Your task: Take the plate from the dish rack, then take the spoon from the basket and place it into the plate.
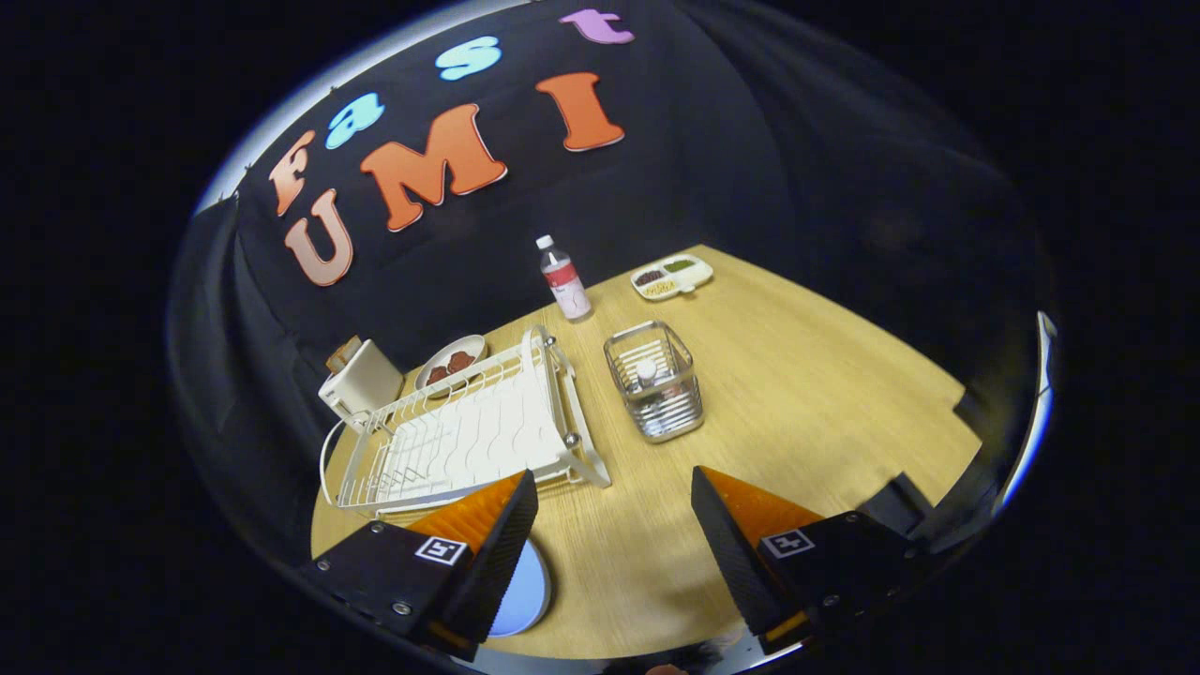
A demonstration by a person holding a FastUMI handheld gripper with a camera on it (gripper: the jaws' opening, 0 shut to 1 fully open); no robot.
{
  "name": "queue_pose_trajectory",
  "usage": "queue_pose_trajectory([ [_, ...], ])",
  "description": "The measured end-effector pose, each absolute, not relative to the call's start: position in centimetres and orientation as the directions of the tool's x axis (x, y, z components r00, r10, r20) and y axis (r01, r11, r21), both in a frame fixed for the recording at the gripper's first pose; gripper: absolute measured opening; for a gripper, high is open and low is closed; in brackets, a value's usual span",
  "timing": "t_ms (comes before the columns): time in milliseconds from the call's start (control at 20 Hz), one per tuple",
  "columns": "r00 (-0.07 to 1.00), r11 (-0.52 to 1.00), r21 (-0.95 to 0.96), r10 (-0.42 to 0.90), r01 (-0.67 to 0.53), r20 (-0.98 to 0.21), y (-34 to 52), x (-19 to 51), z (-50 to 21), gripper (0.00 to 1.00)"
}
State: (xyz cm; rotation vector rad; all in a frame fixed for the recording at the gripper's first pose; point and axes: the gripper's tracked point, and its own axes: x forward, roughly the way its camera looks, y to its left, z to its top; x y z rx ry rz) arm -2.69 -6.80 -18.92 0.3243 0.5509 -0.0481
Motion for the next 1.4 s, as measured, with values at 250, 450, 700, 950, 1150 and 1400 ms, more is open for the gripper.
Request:
queue_pose_trajectory([
  [250, 0.904, 0.972, 0.216, 0.006, 0.096, -0.428, -9.0, 2.0, -17.6, 0.98],
  [450, 0.933, 0.981, 0.174, -0.020, 0.087, -0.358, -10.2, 5.5, -18.2, 0.97],
  [700, 0.943, 0.990, 0.134, -0.003, 0.051, -0.332, -10.1, 8.0, -20.2, 0.83],
  [950, 0.934, 0.995, 0.098, 0.007, 0.029, -0.356, -10.0, 8.6, -22.3, 0.60],
  [1150, 0.941, 0.996, 0.081, -0.009, 0.039, -0.338, -10.3, 9.1, -22.0, 0.21],
  [1400, 0.947, 0.995, 0.101, 0.008, 0.026, -0.322, -10.3, 8.5, -20.9, 0.05],
])
